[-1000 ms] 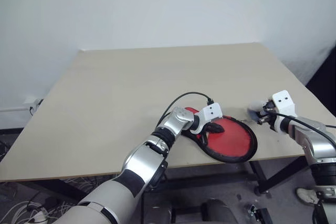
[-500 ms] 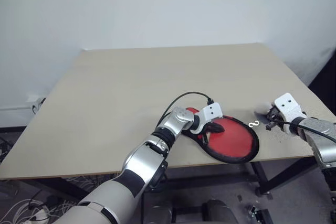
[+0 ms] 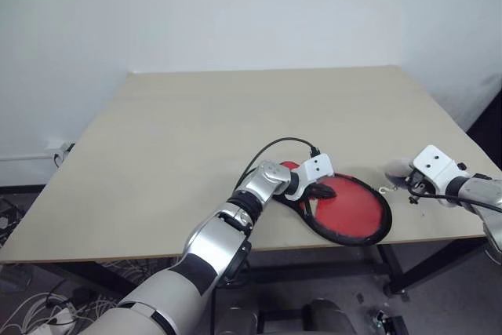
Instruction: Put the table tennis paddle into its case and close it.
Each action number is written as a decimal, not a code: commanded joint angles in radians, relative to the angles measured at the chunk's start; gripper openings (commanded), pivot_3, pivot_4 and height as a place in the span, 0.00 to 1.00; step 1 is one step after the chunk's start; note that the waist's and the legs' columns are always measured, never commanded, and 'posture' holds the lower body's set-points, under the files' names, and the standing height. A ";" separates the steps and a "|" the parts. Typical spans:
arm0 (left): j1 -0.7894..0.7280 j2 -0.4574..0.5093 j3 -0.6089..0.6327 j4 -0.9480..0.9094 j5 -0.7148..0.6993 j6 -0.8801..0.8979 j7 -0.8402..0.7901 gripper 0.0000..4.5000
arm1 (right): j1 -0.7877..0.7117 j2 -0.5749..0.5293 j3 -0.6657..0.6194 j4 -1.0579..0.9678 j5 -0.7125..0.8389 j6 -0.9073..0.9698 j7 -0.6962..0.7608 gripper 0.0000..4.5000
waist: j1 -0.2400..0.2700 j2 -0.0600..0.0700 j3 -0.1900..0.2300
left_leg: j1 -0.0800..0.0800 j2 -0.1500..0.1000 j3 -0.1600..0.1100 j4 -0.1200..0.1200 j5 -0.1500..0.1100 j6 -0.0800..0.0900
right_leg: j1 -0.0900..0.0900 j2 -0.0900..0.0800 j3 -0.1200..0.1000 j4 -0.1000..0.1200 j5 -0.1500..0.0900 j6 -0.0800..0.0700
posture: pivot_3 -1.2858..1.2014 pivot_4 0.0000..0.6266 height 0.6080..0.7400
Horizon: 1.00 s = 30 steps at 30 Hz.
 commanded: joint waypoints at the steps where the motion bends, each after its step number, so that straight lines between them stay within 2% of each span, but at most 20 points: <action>1: 0.024 0.017 -0.013 0.035 0.032 0.032 0.006 0.00 | 0.002 -0.066 -0.060 -0.012 -0.042 -0.013 0.005 0.09 | 0.000 0.000 0.000 | 0.000 0.000 0.000 0.000 0.000 0.000 | 0.000 0.000 0.000 0.000 0.000 0.000 | 0.52 0.00 1.00; 5: 0.025 0.016 -0.013 0.034 0.031 0.030 0.005 0.00 | 0.001 -0.075 -0.067 0.003 -0.050 -0.032 -0.008 0.09 | 0.000 0.000 0.000 | 0.000 0.000 0.000 0.000 0.000 0.000 | 0.000 0.000 0.000 0.000 0.000 0.000 | 0.52 0.00 1.00; 15: 0.016 -0.014 0.015 0.008 -0.004 0.033 -0.038 0.00 | -0.078 -0.017 -0.053 0.073 -0.077 -0.050 -0.087 0.09 | 0.000 -0.001 0.001 | -0.001 0.000 0.002 0.000 0.001 0.002 | 0.000 -0.005 -0.002 0.000 -0.001 0.001 | 0.52 0.00 1.00; 30: 0.019 -0.032 0.015 -0.013 -0.001 0.032 -0.060 0.00 | -0.085 0.006 -0.052 0.079 -0.087 -0.057 -0.090 0.09 | -0.001 0.000 0.000 | -0.002 -0.006 0.002 0.000 0.001 0.009 | 0.000 -0.013 -0.001 0.000 -0.003 0.008 | 0.52 0.00 1.00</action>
